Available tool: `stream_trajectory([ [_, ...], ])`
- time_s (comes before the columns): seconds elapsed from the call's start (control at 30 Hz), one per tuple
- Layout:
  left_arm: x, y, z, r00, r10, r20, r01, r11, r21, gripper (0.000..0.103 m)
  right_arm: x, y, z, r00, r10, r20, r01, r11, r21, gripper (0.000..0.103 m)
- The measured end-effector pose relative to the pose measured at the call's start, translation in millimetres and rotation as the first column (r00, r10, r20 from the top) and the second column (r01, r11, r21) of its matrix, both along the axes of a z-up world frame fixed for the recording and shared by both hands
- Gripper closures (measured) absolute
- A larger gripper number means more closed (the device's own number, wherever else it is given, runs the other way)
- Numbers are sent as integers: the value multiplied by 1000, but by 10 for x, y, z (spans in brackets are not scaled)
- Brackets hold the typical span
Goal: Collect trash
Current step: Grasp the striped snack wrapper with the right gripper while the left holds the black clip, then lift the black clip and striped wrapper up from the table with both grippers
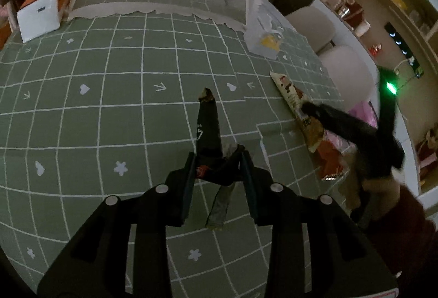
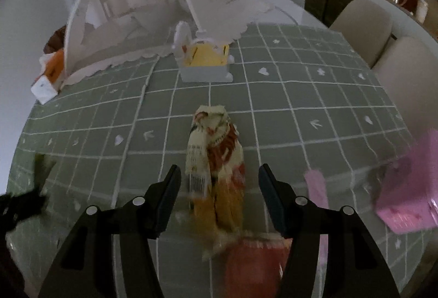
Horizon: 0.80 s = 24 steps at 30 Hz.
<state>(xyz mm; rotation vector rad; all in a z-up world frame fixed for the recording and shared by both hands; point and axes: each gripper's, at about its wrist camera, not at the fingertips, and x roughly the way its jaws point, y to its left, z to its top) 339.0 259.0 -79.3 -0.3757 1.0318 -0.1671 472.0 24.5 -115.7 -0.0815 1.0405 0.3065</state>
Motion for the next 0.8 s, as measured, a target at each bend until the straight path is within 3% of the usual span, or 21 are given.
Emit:
stream_trajectory([
  [0.1, -25, 34, 7, 1000, -11, 5, 11, 1000, 1, 71, 143, 26, -121, 998, -14, -64, 14, 1000, 7, 50],
  [0.13, -28, 38, 5, 1000, -12, 7, 12, 1000, 1, 71, 150, 30, -142, 996, -10, -84, 12, 1000, 22, 60],
  [0.17, -29, 46, 5, 1000, -13, 8, 13, 1000, 0, 71, 148, 19, -153, 994, -5, -106, 10, 999, 44, 61],
  [0.3, -1, 41, -12, 1000, -21, 6, 21, 1000, -11, 71, -61, -10, -63, 997, 0, -83, 2, 1000, 24, 69],
  [0.43, 32, -26, -15, 999, -39, 2, 39, 999, -19, 71, -338, -89, 48, 998, 1, -65, 0, 1000, 11, 70],
  [0.8, 38, -367, -42, 995, -101, -12, 101, 995, -20, 71, -1089, -538, 365, 996, -80, -36, 84, 991, 105, 70],
])
